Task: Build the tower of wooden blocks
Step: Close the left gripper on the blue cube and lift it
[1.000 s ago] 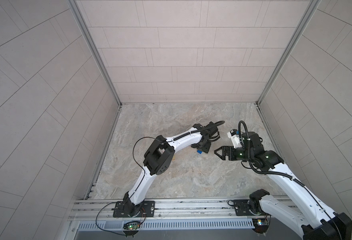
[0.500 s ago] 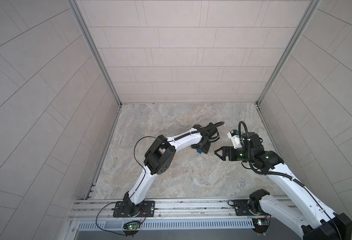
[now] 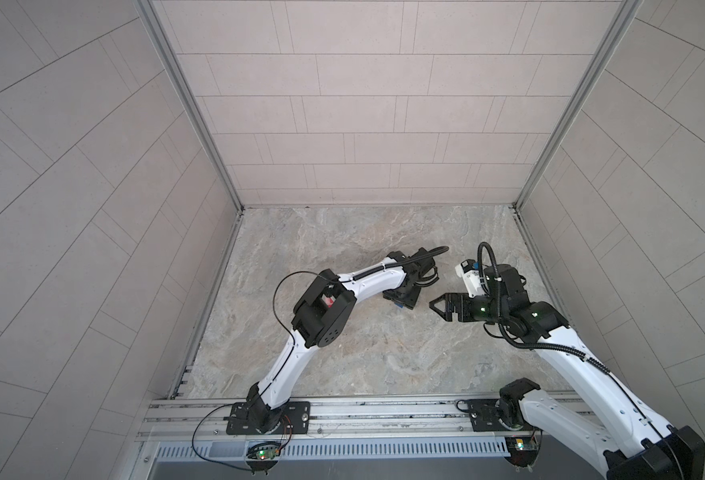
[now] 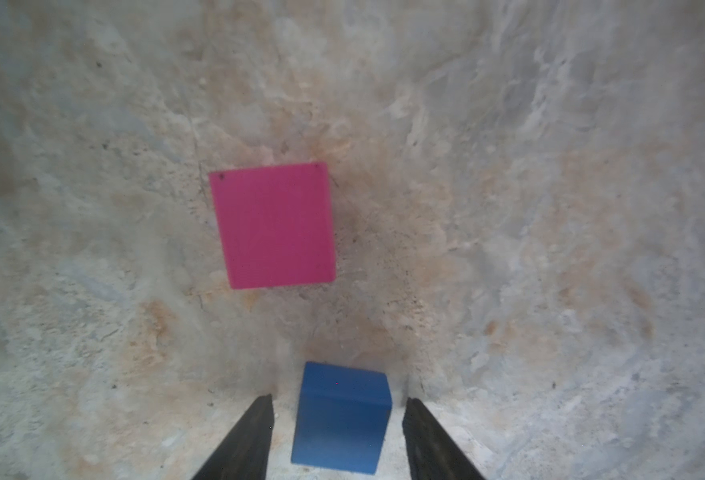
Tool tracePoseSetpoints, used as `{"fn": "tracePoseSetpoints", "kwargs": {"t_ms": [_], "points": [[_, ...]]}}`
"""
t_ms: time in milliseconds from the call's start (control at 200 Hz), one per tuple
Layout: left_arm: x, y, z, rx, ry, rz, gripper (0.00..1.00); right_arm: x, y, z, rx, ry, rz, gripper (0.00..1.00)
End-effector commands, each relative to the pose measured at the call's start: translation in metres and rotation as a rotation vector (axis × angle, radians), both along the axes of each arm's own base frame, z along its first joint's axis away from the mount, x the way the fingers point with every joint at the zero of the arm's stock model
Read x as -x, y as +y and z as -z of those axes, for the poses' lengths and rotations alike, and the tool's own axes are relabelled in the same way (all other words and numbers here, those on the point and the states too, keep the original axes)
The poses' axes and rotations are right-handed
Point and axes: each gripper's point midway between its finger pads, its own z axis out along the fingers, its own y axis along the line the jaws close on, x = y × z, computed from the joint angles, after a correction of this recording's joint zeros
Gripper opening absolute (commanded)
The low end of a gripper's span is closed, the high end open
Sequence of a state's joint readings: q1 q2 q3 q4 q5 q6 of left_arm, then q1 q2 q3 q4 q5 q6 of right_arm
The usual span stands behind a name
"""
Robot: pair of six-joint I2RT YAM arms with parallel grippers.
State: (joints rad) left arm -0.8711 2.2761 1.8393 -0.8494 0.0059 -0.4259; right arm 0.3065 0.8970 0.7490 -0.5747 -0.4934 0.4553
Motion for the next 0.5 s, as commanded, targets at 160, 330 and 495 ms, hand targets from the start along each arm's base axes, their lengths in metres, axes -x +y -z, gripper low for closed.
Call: {"fn": "tracePoseSetpoints", "kwargs": {"t_ms": [160,330,495], "points": [[0.000,0.006,0.001,-0.021,0.002,-0.001,0.47,0.003,-0.001,0.004,0.012,0.006,-0.008,0.99],[0.000,0.008,-0.008,-0.026,-0.008,-0.004,0.41,0.002,-0.001,0.003,0.011,0.007,-0.009,0.99],[0.001,0.011,-0.019,-0.030,-0.017,-0.007,0.38,0.000,-0.001,0.001,0.009,0.003,-0.008,0.99]]}}
